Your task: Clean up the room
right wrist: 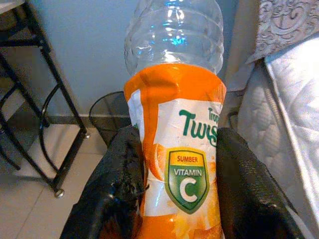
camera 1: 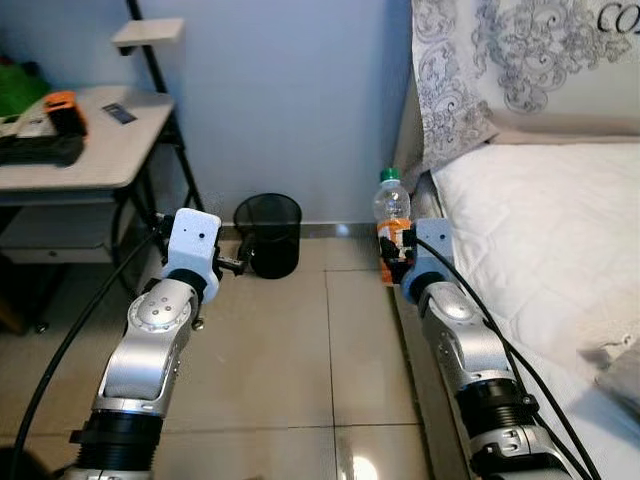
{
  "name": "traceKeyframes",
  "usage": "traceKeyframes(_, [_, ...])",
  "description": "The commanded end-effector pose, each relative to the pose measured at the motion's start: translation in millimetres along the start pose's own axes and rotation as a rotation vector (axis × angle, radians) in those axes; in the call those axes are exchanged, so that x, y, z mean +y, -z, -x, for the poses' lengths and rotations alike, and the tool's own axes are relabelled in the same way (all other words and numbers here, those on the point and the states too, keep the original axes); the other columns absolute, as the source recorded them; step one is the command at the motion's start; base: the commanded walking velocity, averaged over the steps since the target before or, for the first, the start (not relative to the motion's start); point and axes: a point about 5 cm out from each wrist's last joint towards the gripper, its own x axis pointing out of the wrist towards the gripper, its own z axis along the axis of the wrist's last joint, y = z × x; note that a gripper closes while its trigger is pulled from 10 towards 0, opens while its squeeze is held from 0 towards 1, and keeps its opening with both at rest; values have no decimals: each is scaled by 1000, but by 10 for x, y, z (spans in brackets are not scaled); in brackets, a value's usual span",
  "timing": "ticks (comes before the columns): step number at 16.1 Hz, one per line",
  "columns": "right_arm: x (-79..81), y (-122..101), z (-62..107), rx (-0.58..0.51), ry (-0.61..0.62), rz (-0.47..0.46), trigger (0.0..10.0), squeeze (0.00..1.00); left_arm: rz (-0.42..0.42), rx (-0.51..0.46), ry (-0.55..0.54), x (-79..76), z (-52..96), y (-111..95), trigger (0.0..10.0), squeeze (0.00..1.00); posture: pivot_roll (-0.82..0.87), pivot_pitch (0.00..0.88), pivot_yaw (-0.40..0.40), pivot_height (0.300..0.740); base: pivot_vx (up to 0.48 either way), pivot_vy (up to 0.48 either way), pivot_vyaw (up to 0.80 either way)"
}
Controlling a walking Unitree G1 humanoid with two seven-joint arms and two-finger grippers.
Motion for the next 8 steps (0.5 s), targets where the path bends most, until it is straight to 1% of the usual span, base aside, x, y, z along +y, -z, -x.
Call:
traceKeyframes(1, [-32,-21,-17,5,17,-10,10000,0,-21,13,13,-11,-17,1,10000,306,-17,0,39,740,352,0,0])
traceKeyframes(8, [-16,-43,-32,-1,6,7,10000,0,-37,19,35,-21,-21,0,10000,298,-18,0,46,740,349,0,0])
